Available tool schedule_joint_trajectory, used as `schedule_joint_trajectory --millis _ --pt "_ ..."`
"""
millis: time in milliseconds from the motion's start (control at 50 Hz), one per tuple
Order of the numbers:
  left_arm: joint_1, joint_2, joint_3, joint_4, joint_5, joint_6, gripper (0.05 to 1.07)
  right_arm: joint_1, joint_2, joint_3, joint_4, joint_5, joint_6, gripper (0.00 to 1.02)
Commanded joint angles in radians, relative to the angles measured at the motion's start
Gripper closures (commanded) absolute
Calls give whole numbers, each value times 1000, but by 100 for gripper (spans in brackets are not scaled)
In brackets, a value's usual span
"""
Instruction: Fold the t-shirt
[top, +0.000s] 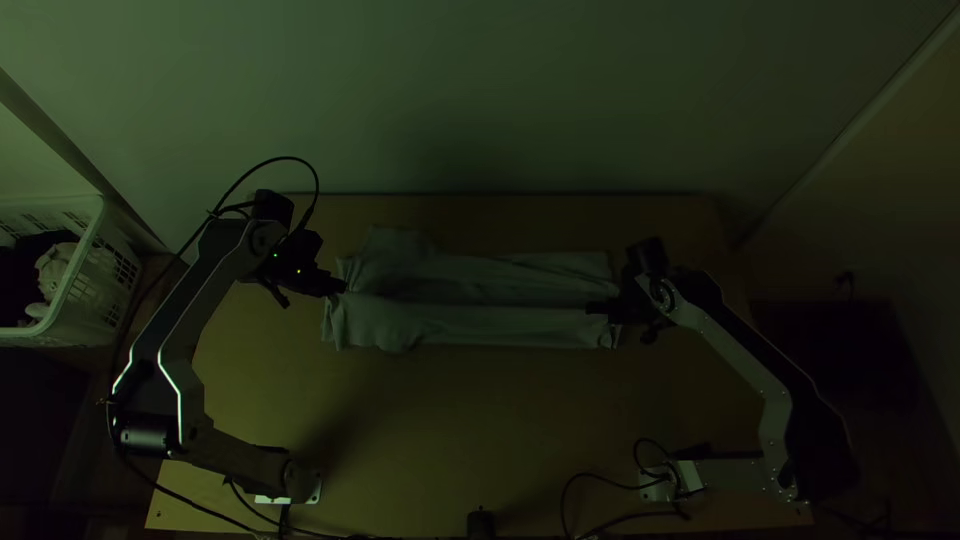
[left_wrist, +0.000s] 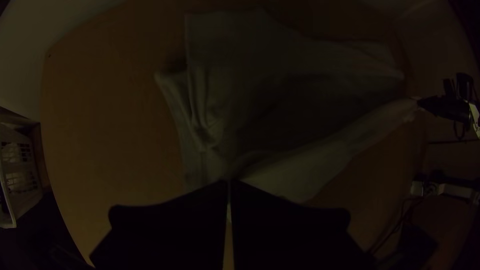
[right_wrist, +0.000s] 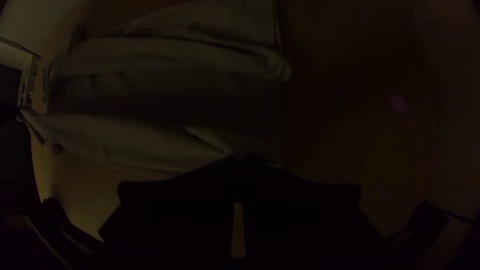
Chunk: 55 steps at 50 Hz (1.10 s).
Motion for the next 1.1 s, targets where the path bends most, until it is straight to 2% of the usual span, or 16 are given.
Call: schedule_joint_trajectory --millis 0,700,740,760,800,880,920,960,1020,1080 --pt "13 49 77 -1 5 -13 104 -19 60 65 17 10 -19 100" --pt "22 320 362 -3 9 -45 104 -83 445 413 81 10 -35 100" --pt "22 331 371 3 9 -55 102 -85 453 419 94 10 -36 100" --pt "22 337 376 6 9 -62 97 -86 454 419 103 10 -36 99" --pt "23 345 385 6 9 -71 75 -90 462 427 118 10 -35 89" --pt "23 359 400 12 17 -88 8 -103 487 465 124 10 -32 48" --pt "28 365 403 23 26 -102 9 -114 499 483 124 10 -32 25" --pt "31 366 406 38 39 -116 9 -122 505 496 124 10 -33 13" --pt "40 365 406 61 66 -139 9 -132 513 519 124 10 -35 5" --pt "48 362 406 75 103 -157 9 -148 511 532 124 10 -35 5"
